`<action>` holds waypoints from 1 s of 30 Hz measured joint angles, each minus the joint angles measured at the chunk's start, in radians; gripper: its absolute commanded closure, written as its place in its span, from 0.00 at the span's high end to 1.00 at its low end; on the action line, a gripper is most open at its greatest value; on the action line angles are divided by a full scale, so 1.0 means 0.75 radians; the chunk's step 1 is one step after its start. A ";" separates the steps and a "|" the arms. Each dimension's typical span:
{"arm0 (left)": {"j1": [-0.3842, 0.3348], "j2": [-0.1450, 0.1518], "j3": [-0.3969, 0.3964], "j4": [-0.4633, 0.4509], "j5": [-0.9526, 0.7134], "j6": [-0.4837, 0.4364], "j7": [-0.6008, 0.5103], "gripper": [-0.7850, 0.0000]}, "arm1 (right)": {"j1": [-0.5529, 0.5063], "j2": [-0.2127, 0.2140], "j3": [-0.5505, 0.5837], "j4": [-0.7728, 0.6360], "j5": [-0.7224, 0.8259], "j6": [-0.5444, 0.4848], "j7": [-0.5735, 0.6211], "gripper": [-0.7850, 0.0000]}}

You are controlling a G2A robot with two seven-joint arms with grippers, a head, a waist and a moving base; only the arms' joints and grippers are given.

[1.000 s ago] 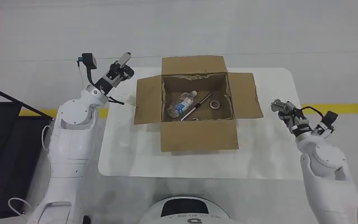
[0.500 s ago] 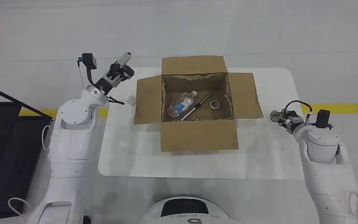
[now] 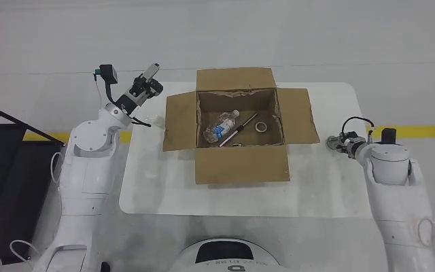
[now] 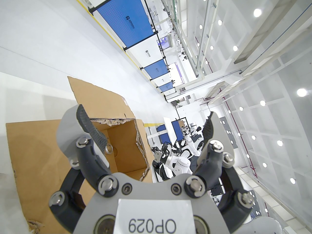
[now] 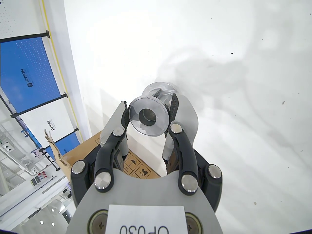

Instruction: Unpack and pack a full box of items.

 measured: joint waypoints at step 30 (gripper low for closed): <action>0.000 0.000 0.000 0.000 0.000 0.000 0.000 1.00 | 0.050 0.004 -0.160 -0.497 -0.223 -0.584 0.299 1.00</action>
